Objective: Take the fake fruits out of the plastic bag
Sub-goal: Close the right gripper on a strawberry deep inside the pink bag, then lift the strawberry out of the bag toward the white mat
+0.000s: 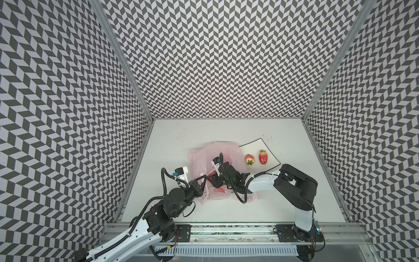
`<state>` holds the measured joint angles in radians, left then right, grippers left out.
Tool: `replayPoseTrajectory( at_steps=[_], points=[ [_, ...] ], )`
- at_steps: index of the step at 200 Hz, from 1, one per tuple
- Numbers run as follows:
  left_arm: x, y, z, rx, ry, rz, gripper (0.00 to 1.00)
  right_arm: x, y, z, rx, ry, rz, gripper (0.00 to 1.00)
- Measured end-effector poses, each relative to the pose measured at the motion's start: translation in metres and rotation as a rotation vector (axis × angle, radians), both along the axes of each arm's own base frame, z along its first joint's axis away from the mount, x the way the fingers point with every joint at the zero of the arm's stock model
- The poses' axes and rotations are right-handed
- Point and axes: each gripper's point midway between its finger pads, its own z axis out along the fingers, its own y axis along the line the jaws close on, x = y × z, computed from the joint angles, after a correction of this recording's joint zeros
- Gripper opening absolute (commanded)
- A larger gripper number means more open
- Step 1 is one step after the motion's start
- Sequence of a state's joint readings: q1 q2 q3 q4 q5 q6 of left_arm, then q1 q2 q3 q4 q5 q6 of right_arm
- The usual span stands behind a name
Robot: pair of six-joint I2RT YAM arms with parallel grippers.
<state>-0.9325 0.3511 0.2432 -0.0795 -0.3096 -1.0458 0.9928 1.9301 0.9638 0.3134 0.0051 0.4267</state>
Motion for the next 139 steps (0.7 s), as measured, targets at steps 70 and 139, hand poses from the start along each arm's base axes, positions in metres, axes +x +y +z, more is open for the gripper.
replayPoseTrajectory(
  at_steps=[70, 139],
  points=[
    [0.001, 0.002, 0.0, 0.0, -0.002, 0.012, 0.0, -0.016, -0.014, 0.02, 0.003, -0.001, 0.027, 0.39],
    [0.003, 0.006, 0.002, -0.003, -0.009, 0.034, 0.0, -0.056, -0.05, 0.046, 0.007, 0.0, 0.067, 0.39]
  ],
)
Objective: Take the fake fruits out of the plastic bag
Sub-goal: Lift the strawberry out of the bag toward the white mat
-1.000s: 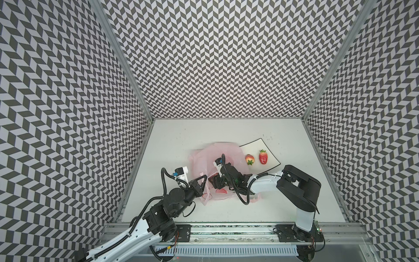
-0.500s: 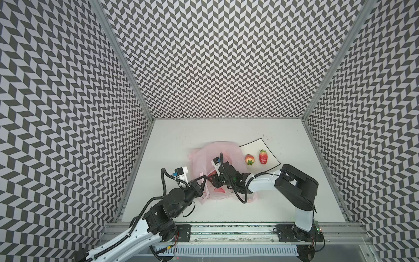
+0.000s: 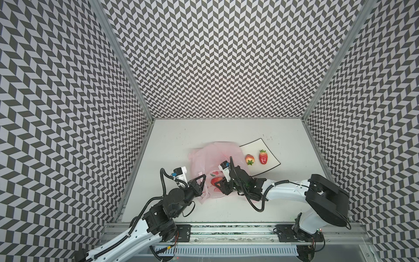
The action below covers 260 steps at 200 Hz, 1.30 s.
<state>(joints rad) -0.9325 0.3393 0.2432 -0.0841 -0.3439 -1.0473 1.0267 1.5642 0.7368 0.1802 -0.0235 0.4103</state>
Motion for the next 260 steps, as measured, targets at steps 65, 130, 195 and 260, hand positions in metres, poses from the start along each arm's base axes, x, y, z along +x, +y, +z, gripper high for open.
replayPoseTrajectory(
  at_steps=[65, 130, 195, 260],
  points=[
    [0.0, 0.0, 0.0, 0.002, -0.001, 0.002, 0.0, -0.022, -0.035, 0.05, 0.055, -0.045, 0.009, 0.38],
    [0.0, 0.0, 0.0, 0.006, -0.003, 0.002, 0.0, -0.006, -0.08, 0.138, 0.187, -0.205, -0.14, 0.38],
    [0.0, 0.001, -0.001, 0.01, -0.001, 0.001, 0.0, 0.114, -0.178, 0.105, 0.071, -0.207, -0.61, 0.36],
    [0.0, 0.001, -0.002, 0.015, 0.004, 0.001, 0.0, 0.159, -0.202, 0.028, -0.038, -0.101, -0.766, 0.37]
  ],
)
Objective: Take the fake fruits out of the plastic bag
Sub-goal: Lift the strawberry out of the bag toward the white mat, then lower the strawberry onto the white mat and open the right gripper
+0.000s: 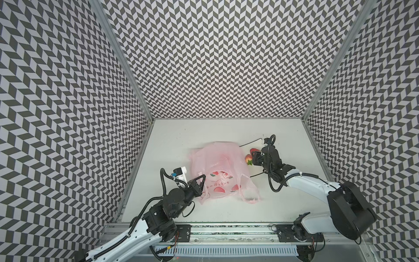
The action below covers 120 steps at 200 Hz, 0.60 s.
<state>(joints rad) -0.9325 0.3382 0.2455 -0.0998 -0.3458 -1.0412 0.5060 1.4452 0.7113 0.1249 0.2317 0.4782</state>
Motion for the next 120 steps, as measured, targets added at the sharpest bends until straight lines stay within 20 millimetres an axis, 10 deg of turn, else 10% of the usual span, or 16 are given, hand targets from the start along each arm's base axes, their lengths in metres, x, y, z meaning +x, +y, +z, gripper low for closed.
replayPoseTrajectory(
  at_steps=[59, 120],
  points=[
    [-0.001, 0.001, 0.001, -0.003, -0.001, 0.0, 0.0, 0.06, 0.003, -0.02, -0.031, 0.031, -0.041, 0.38],
    [-0.001, 0.001, 0.0, 0.0, 0.001, 0.0, 0.0, 0.065, -0.002, -0.042, -0.061, 0.079, -0.047, 0.43]
  ],
)
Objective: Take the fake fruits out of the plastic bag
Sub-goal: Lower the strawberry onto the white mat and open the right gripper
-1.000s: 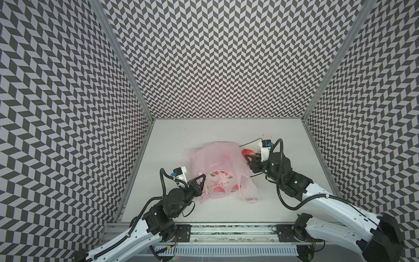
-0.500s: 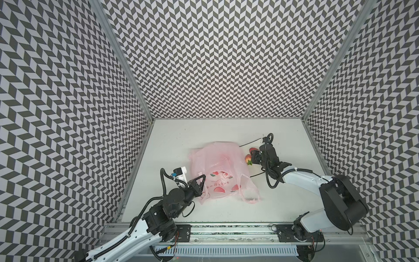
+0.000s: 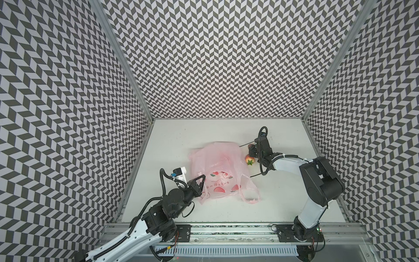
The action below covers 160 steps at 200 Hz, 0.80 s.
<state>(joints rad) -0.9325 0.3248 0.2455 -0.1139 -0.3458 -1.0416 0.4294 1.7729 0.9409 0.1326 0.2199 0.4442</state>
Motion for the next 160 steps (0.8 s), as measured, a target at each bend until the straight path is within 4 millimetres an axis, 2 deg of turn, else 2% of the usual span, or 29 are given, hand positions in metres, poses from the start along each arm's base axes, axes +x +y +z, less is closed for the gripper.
replayPoseTrajectory(
  at_steps=[50, 102, 124, 160],
  points=[
    [0.0, 0.0, -0.001, 0.004, 0.004, 0.0, 0.0, 0.0, 0.0, -0.001, -0.001, 0.004, -0.001, 0.62],
    [0.0, 0.0, -0.003, 0.007, 0.009, 0.0, 0.0, -0.005, -0.002, -0.001, -0.006, 0.025, -0.004, 0.68],
    [-0.001, 0.0, -0.003, 0.01, 0.008, -0.005, 0.0, -0.013, -0.004, 0.023, 0.024, -0.014, 0.002, 0.68],
    [-0.001, -0.005, -0.003, 0.022, -0.001, -0.026, 0.0, -0.041, 0.007, 0.101, 0.155, -0.178, 0.092, 0.6]
  ],
)
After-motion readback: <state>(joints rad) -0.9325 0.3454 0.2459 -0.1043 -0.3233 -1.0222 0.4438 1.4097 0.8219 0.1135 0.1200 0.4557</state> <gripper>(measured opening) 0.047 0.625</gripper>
